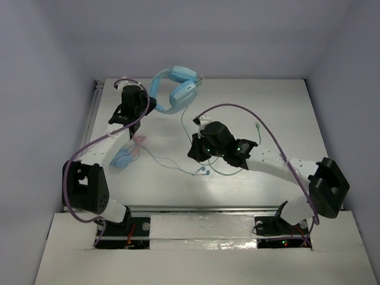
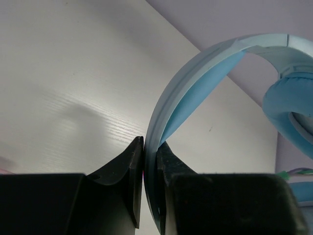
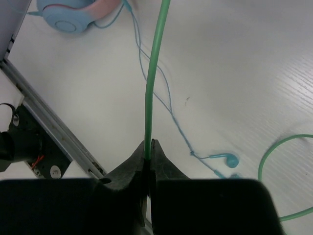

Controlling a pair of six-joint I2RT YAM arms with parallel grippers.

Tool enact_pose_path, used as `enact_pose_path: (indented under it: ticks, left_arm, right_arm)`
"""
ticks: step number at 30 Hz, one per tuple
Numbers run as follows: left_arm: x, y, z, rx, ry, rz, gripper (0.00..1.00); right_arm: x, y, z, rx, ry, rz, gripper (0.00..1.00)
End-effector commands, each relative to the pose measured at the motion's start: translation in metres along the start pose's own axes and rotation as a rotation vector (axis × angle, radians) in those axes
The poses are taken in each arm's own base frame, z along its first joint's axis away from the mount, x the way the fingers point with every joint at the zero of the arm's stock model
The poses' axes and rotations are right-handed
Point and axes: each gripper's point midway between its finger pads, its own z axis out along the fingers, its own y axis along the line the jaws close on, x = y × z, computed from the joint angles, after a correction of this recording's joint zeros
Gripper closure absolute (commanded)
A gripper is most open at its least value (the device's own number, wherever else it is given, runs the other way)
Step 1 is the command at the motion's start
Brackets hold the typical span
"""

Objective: Wrap the headphones

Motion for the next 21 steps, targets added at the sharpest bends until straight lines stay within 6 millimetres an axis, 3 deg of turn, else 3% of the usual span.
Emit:
enact_pose_path:
  ticks: [1,2,5,6,8,9,16,21]
  left_arm:
    - [-0.029,-0.057,-0.011,0.08,-0.177,0.08,1.0]
    - [-0.029,-0.062,-0.011,0.068,-0.178,0.111,1.0]
    - [-0.013,-0.049,-0.006,-0.021,-0.147,0.247,1.0]
    - [-0.005,-0.045,-0.005,-0.038,-0.126,0.28,1.0]
    - [0.008,-0.045,-0.006,-0.036,-0.086,0.351,1.0]
    - [0.018,-0.033,-0.005,-0.074,-0.039,0.38,1.0]
    - [0.064,-0.026,-0.029,-0.016,0.218,0.607,1.0]
    - [0.073,-0.022,-0.05,0.001,0.318,0.766,1.0]
  right_arm:
    - [-0.009,0.014,-0.011,0.044,0.013,-0.077,1.0]
    - [-0.011,0.016,-0.016,0.065,0.035,-0.1,1.0]
    - [-0.012,0.016,-0.034,0.117,0.071,-0.161,1.0]
    - [-0.025,0.024,-0.045,0.098,0.043,-0.165,1.0]
    - [-0.026,0.028,-0.058,0.083,0.062,-0.195,1.0]
    - [-0.036,0.034,-0.065,0.071,0.048,-0.204,1.0]
    - [-0.051,0.019,-0.076,0.18,0.079,-0.302,1.0]
    - [-0.067,0.018,-0.082,0.22,0.059,-0.335,1.0]
